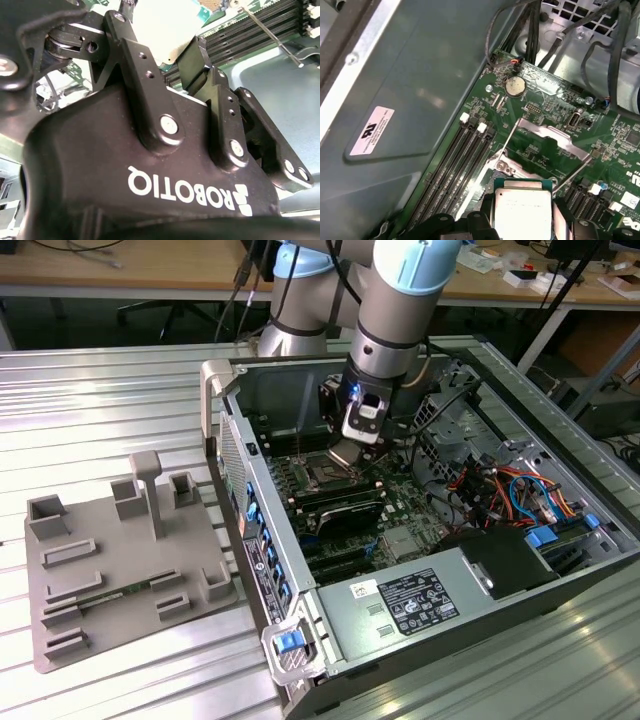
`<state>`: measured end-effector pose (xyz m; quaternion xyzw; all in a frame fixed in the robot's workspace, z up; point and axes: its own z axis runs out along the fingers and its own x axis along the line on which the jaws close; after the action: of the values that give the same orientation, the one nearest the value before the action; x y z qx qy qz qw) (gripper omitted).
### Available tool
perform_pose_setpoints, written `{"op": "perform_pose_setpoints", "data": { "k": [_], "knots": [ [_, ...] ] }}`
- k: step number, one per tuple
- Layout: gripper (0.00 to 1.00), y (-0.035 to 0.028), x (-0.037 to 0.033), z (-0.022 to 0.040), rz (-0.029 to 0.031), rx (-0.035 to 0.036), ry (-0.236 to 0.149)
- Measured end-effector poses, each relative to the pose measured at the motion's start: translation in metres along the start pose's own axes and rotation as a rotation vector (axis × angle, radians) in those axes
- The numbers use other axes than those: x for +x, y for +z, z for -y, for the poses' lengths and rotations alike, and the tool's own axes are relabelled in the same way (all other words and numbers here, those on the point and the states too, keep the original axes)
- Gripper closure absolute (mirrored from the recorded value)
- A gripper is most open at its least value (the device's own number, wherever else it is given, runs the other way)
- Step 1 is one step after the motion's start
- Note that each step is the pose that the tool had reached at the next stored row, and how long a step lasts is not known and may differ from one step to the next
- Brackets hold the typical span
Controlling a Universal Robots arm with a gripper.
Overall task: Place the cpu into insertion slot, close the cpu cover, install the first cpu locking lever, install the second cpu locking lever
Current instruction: 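Place the cpu into insertion slot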
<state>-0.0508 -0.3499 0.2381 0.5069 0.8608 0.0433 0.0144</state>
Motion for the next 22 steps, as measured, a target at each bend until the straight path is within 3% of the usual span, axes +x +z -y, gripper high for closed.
{"op": "perform_pose_setpoints", "data": {
  "k": [4,22],
  "knots": [
    [0.45,0.0016,0.0052,0.0004,0.0010,-0.0003,0.012],
    [0.45,0.0031,0.0061,0.0000,0.0060,-0.0011,0.064]
  ]
}}
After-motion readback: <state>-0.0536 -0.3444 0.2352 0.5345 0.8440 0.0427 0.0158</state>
